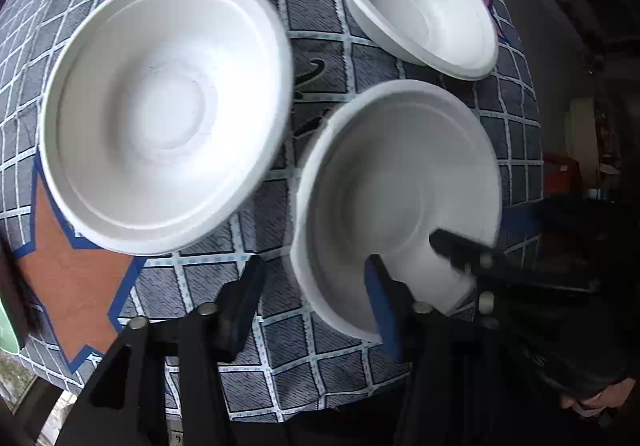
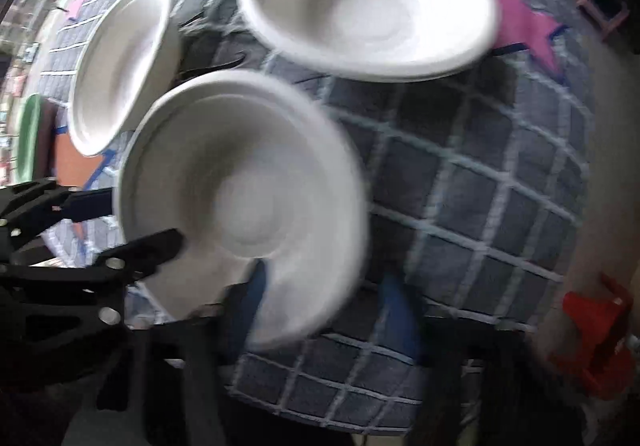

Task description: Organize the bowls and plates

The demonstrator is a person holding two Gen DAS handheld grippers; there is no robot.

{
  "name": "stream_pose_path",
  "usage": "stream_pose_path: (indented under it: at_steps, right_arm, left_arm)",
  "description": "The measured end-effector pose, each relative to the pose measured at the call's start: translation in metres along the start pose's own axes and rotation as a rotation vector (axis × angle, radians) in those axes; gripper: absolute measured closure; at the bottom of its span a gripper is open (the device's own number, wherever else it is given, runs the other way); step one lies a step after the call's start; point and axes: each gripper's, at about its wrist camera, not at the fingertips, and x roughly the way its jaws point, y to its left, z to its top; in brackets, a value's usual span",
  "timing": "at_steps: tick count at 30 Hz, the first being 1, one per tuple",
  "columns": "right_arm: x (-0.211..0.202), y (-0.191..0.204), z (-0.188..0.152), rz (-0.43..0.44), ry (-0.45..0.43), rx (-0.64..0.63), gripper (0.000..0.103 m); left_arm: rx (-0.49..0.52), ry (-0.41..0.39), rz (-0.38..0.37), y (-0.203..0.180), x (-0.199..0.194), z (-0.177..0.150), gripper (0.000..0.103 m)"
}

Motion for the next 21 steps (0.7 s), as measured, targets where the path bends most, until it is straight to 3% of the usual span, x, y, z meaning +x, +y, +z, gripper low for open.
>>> stream_pose_path:
  at_steps: [3,8,13,18,21]
  right_arm:
    - [-0.001,0.012,0.003,0.004,-0.007,-0.035,0.080]
    - [-0.030,0.029,0.009,0.027,-0.081,-0.067,0.080]
    - [-0.058,0.051,0.025,0.042,-0.139,-0.084,0.080]
    - [-0.069,0.077,0.065,0.053,-0.162,-0.095,0.080]
    - [-0.056,0.102,0.086,0.049,-0.130,-0.125,0.075]
  left_arm:
    - [0.032,-0.010,0.039,-0.005,-0.007,-0.003,0.058]
    - [-0.043,-0.083,-0.017,0.009,-0.043,-0.003,0.058]
    - [-0.088,-0.149,0.004,0.025,-0.078,-0.001,0.058]
    - [-0.192,-0.195,0.039,0.071,-0.097,0.023,0.058]
    - [-0.258,-0.190,0.098,0.113,-0.104,0.037,0.051]
